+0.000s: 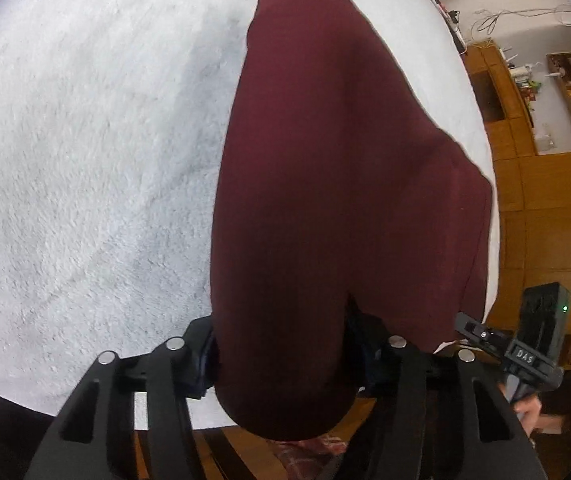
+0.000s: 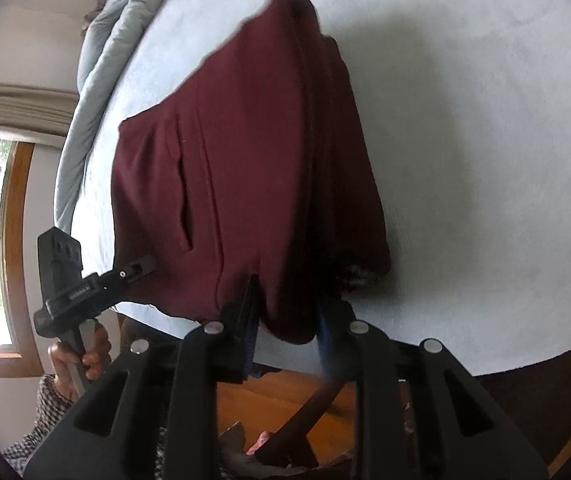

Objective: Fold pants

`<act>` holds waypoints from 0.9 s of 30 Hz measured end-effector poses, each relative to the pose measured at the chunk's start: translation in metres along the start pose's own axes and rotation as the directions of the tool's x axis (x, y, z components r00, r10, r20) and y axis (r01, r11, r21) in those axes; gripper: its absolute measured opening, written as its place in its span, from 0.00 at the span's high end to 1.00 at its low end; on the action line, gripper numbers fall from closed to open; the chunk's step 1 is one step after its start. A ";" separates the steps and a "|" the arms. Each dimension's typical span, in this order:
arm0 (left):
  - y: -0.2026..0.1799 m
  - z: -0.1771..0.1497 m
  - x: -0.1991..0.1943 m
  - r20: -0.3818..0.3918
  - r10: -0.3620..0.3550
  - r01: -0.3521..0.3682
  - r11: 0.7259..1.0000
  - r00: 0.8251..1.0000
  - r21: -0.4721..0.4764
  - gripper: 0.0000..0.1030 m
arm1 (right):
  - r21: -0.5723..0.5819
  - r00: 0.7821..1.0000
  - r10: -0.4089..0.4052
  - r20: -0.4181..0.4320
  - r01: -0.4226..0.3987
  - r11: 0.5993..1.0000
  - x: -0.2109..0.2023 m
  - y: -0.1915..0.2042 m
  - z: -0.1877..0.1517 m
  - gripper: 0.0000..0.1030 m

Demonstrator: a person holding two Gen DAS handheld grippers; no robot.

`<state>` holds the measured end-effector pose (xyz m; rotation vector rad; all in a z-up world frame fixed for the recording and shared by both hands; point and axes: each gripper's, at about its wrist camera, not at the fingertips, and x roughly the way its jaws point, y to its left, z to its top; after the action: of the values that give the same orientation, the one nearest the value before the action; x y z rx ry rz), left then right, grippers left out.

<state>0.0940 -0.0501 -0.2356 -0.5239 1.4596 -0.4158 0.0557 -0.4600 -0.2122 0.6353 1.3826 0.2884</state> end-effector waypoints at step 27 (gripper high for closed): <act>-0.048 0.067 0.029 -0.063 0.010 -0.002 0.992 0.998 0.123 0.10 | -0.014 0.982 0.184 -0.037 -0.184 0.983 0.013 -0.055 0.065 0.14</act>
<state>0.1650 -0.1002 -0.2296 -0.4102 1.4860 -0.5182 0.1115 -0.5133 -0.2510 0.7482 1.3558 0.4610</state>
